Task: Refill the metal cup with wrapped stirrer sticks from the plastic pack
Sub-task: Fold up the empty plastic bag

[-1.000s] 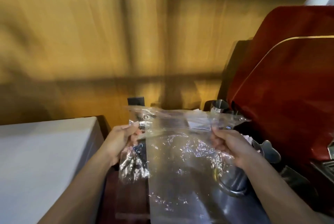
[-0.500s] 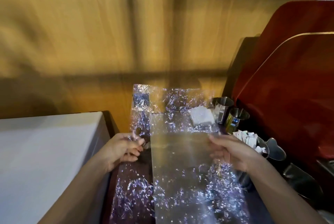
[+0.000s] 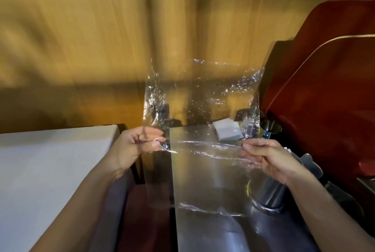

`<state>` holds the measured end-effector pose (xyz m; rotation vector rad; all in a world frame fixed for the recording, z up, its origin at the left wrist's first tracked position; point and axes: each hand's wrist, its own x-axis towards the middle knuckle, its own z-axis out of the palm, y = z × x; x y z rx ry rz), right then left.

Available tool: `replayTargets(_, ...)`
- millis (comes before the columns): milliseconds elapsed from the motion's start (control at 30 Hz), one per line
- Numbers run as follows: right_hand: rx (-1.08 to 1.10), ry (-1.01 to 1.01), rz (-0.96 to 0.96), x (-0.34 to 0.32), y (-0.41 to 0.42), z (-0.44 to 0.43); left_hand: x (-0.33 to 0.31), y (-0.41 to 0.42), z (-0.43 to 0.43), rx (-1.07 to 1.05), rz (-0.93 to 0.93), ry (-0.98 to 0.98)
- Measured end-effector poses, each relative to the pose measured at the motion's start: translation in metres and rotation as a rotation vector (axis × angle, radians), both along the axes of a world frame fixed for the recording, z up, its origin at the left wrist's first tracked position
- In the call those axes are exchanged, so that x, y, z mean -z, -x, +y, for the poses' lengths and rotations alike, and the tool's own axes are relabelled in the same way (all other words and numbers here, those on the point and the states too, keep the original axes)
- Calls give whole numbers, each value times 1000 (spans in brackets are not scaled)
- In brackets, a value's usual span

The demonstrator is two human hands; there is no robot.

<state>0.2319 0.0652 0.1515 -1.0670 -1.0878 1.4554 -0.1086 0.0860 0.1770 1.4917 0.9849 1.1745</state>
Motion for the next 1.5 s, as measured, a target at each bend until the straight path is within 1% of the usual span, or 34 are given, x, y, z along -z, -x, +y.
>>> replayTargets(133, -52, -48, 46, 1, -3, 1, -1, 2, -2, -73, 34, -72)
replayTargets(267, -25, -45, 65, 6, -4, 5, 2, 2, -3, -90, -80, -25)
replayTargets(367, -18, -28, 79, 8, -5, 8, 4, 3, -4, -76, -97, -8)
replayTargets(467, -56, -28, 53, 8, -6, 10, 3, 6, -6, -38, -69, -36)
replayTargets(533, -65, -37, 24, 8, -5, 12, 5, 5, -7, -66, -32, -46)
replayTargets(633, -49, -64, 35, 9, -6, 13, 8, 4, -3, -128, -105, 54)
replayTargets(700, -51, -101, 52, 7, -5, 11, 9, 3, -1, -119, -163, 117)
replayTargets(767, -49, -133, 18, 3, -3, 9, 11, 4, 1, -87, -202, 149)
replayTargets(833, -48, -124, -11, 2, -3, 8, 15, 6, 2, -77, -248, 162)
replayTargets(933, -17, -71, 46, 7, -7, 10, 22, 6, 6, -111, -322, 196)
replayTargets(1000, 9, -61, 67, 10, -9, 11, 27, 5, 9, -68, -361, 251)
replayTargets(1100, 34, -87, 72, 12, -7, 11, 31, 0, 7, 21, -268, 364)
replayTargets(1167, 44, -145, -16, 12, -6, 11, 33, -5, 3, 43, -131, 432)
replayTargets(1233, 44, -174, -123, 9, -4, 8, 36, -10, 2, 21, -63, 443)
replayTargets(1300, 43, -185, -166, 7, -3, 8, 37, -15, 2, -6, -88, 427)
replayTargets(1367, 31, -198, -165, 5, -2, 8, 35, -19, 2, -38, -134, 388)
replayTargets(1433, 3, -210, -175, 7, -1, 8, 34, -22, 3, -68, -96, 304)
replayTargets(1500, 15, -206, -259, 10, -1, 8, 36, -23, 5, -88, -37, 212)
